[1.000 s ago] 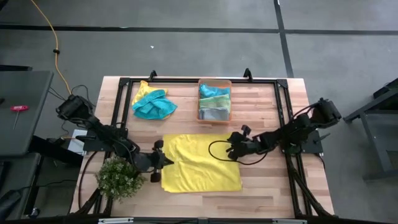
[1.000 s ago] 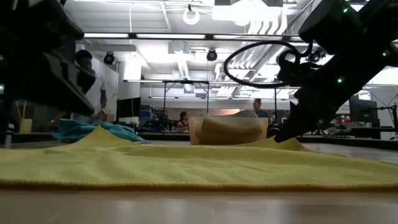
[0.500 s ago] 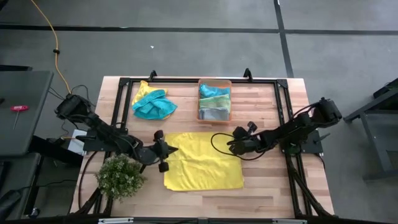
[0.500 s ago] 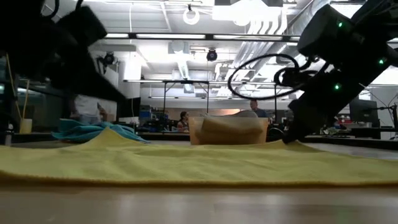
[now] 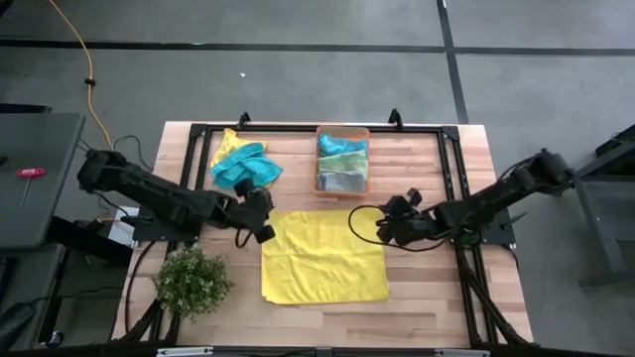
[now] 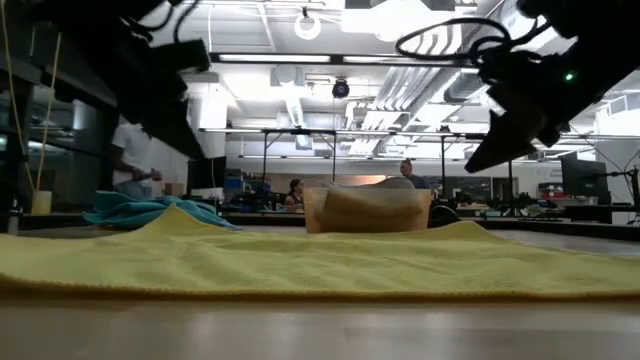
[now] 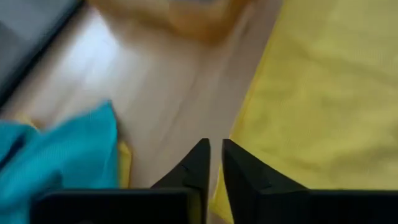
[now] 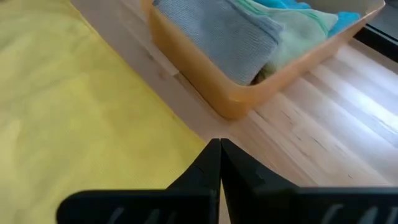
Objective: Fold microfiber towels
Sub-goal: Fold the right yellow microfiber cloth
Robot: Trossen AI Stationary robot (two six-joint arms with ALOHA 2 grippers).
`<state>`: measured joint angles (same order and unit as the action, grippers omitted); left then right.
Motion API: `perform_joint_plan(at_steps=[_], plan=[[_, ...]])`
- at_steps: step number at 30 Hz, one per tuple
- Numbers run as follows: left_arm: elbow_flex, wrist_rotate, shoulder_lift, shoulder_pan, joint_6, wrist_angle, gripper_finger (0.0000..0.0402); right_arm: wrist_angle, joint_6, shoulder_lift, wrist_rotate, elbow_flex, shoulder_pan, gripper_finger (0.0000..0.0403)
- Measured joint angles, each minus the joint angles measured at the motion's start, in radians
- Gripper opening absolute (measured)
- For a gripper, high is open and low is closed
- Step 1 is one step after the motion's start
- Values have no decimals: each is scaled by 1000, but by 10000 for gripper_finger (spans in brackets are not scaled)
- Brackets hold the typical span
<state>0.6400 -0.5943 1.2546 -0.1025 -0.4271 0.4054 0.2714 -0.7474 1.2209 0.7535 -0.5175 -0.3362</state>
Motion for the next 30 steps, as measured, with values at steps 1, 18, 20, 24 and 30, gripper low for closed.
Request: perform_joint_plan(at_steps=[1,18,20,24,30], plan=[[8,58,0,29,5,20,43,16,-11,-13,-3,0,-6,0],[7,477,27,301,-13,98,195,158,-108,-63,-187,0,-11,122],[6,478,41,301,-31,101,195,158,-108,-63,-181,0,-11,140],[7,488,96,301,-42,99,196,158,-108,-63,-177,0,-11,161],[7,542,155,301,-34,88,196,158,-108,-63,-178,0,-11,168]])
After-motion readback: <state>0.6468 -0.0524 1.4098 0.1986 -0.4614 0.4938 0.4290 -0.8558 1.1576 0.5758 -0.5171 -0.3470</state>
